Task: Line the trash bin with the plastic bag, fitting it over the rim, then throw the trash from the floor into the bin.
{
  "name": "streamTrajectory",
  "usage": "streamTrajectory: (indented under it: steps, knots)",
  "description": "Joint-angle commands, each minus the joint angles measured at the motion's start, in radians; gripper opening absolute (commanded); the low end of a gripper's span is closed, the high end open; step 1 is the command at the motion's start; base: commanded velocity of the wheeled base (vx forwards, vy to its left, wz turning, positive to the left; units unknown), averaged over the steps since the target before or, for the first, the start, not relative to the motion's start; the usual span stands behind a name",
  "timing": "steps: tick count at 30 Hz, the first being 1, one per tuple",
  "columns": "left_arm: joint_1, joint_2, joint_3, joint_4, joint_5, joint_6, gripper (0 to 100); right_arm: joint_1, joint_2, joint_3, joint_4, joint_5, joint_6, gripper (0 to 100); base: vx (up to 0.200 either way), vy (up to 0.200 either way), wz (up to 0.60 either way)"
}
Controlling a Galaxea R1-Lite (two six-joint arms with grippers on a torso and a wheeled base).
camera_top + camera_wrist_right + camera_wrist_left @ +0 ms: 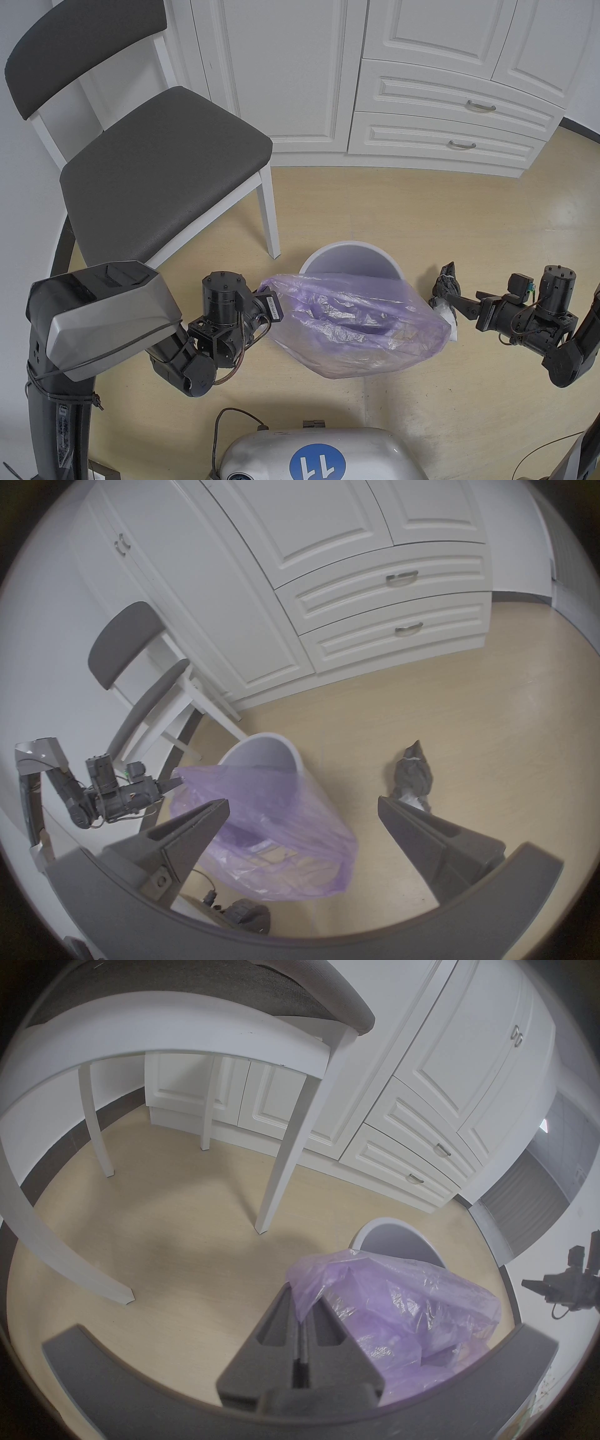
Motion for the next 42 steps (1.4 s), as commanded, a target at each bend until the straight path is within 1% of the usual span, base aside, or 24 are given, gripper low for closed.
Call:
streamTrajectory:
  steps: [1,2,3,4,5,6,7,8,10,13,14,17,20,21,22,26,28,29,31,33,34,37,39,42]
  knots:
    - [-0.001,-0.016,0.019,-0.006,-0.001,0.022,0,0.019,-0.023,-0.032,-0.002,-0.138,-0.007,100,0.000,0.000,0.00]
    - [-0.001,-0.016,0.019,-0.006,-0.001,0.022,0,0.019,-0.023,-0.032,-0.002,-0.138,-0.007,100,0.000,0.000,0.00]
    - [-0.002,-0.021,0.025,-0.011,-0.003,0.026,0,0.044,-0.026,-0.048,0.000,-0.228,-0.025,100,0.000,0.000,0.00]
    - [-0.004,-0.022,0.028,-0.011,-0.003,0.028,0,0.056,-0.030,-0.052,0.000,-0.268,-0.039,100,0.000,0.000,0.00]
    - [-0.005,-0.022,0.031,-0.011,-0.003,0.028,0,0.067,-0.035,-0.050,-0.002,-0.297,-0.054,100,0.000,0.000,0.00]
    - [-0.005,-0.022,0.031,-0.011,-0.003,0.028,0,0.067,-0.035,-0.050,-0.002,-0.297,-0.054,100,0.000,0.000,0.00]
    - [-0.009,-0.024,0.036,-0.011,-0.003,0.028,0,0.090,-0.050,-0.039,0.000,-0.323,-0.085,100,0.000,0.000,0.00]
    - [-0.010,-0.024,0.041,-0.011,-0.004,0.029,100,0.107,-0.056,-0.033,-0.002,-0.331,-0.102,100,0.000,0.000,0.00]
    - [-0.010,-0.028,0.045,-0.009,-0.006,0.034,100,0.119,-0.059,-0.025,-0.002,-0.340,-0.111,100,0.000,0.000,0.00]
    - [-0.009,-0.037,0.058,-0.009,-0.032,0.037,100,0.148,-0.059,-0.018,0.000,-0.385,-0.128,100,0.000,0.000,0.00]
    - [-0.009,-0.037,0.058,-0.009,-0.032,0.037,100,0.148,-0.059,-0.018,0.000,-0.385,-0.128,100,0.000,0.000,0.00]
    - [-0.004,-0.070,0.096,-0.008,-0.079,0.043,100,0.162,-0.052,-0.025,0.001,-0.424,-0.152,100,0.000,0.000,0.00]
    - [-0.002,-0.120,0.134,0.009,-0.111,0.085,100,0.176,-0.015,-0.041,-0.012,-0.538,-0.172,100,0.000,0.000,0.00]
    - [-0.001,-0.146,0.159,0.020,-0.127,0.111,100,0.192,-0.004,-0.044,-0.019,-0.598,-0.175,100,0.000,0.000,0.00]
    - [-0.001,-0.160,0.171,0.023,-0.133,0.123,100,0.203,-0.004,-0.041,-0.020,-0.616,-0.175,100,0.000,0.000,0.00]
    - [-0.001,-0.229,0.212,0.032,-0.145,0.143,100,0.274,-0.003,-0.038,-0.011,-0.616,-0.171,100,0.000,0.000,0.00]
    - [0.004,-0.272,0.231,0.058,-0.167,0.144,100,0.331,0.016,-0.075,0.024,-0.610,-0.180,100,0.000,0.000,0.00]
    - [0.005,-0.281,0.234,0.064,-0.173,0.144,100,0.338,0.020,-0.091,0.043,-0.608,-0.183,100,0.000,0.000,0.00]
    - [0.007,-0.307,0.243,0.095,-0.193,0.143,100,0.370,0.011,-0.171,0.172,-0.604,-0.208,100,0.000,0.000,0.00]
    - [0.007,-0.315,0.248,0.101,-0.196,0.143,100,0.381,0.003,-0.205,0.238,-0.601,-0.209,100,0.000,0.000,0.00]
    - [0.005,-0.327,0.262,0.101,-0.196,0.144,100,0.406,-0.024,-0.269,0.373,-0.585,-0.209,100,0.000,0.000,0.00]
    - [0.002,-0.343,0.272,0.100,-0.196,0.144,100,0.424,-0.052,-0.325,0.491,-0.564,-0.209,100,0.000,0.000,0.00]
    - [-0.002,-0.376,0.286,0.101,-0.196,0.146,100,0.433,-0.082,-0.374,0.603,-0.558,-0.215,100,0.000,0.000,0.00]
    - [-0.002,-0.412,0.291,0.101,-0.196,0.152,100,0.444,-0.104,-0.401,0.681,-0.558,-0.231,100,0.000,0.000,0.00]
